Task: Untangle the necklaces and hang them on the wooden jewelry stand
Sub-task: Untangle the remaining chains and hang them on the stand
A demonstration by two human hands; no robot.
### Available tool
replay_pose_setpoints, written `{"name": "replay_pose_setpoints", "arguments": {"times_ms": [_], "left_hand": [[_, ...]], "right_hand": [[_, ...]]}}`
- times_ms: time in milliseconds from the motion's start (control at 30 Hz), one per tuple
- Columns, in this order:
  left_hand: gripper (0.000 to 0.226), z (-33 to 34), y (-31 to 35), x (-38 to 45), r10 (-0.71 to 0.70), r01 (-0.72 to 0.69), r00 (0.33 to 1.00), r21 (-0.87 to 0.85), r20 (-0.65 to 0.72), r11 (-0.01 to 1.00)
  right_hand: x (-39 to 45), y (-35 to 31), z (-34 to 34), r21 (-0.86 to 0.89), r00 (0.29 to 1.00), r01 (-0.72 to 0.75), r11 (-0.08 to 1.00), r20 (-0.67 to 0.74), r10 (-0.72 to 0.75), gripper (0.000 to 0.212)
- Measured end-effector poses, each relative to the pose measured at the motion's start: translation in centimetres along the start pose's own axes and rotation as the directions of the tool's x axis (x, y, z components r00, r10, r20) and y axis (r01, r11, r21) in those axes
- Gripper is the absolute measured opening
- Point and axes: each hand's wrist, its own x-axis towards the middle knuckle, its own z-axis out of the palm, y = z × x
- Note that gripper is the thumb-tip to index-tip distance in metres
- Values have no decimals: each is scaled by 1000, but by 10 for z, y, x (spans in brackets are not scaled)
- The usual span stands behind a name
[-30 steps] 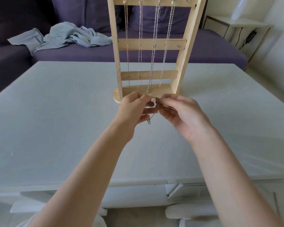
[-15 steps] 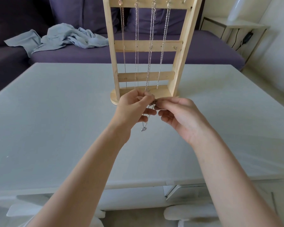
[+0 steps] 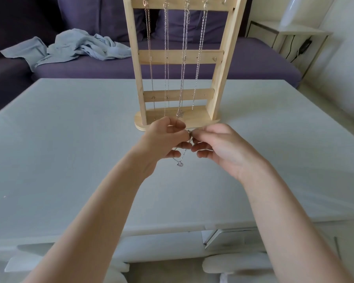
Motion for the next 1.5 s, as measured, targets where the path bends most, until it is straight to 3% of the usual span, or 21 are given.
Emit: {"name": "replay_pose_setpoints", "arguments": {"times_ms": [167, 267, 400, 533, 667, 800, 967, 1067, 1267, 1500], "left_hand": [[10, 8, -9, 3, 28, -27, 1000, 202, -3, 979], [13, 7, -10, 3, 78, -67, 996, 216, -43, 974], [12, 5, -5, 1, 12, -9, 997, 47, -75, 999], [20, 5, -1, -1, -45, 48, 999, -93, 29, 995], [21, 8, 0, -1, -42, 46, 999, -136, 34, 990], [17, 10, -1, 1, -23, 19, 999, -98, -40, 995], [17, 15, 0, 2, 2, -16, 995, -150, -95, 989], [13, 16, 1, 2, 31, -49, 991, -134, -132, 990], [14, 14, 4, 0, 154, -159, 980, -31, -129, 987], [13, 14, 5, -1, 96, -110, 990, -139, -104, 984]], "right_hand": [[0, 4, 1, -288, 999, 23, 957, -31, -34, 24], [1, 5, 1, -342, 994, 41, 939, -80, -72, 27], [3, 2, -1, -270, 991, 81, 960, -83, -107, 22], [5, 3, 0, -260, 991, 77, 963, -90, -103, 21], [6, 5, -4, -105, 984, 71, 992, -156, -87, 16], [4, 2, -3, 172, 993, 77, 982, -101, -60, 15], [1, -1, -2, 346, 998, 43, 937, -67, -22, 15], [1, -3, -3, 356, 998, 27, 934, -58, -6, 10], [-2, 0, -1, 173, 997, 19, 985, -81, -5, 11], [-1, -3, -4, 286, 994, 5, 958, -107, 27, 17]]}}
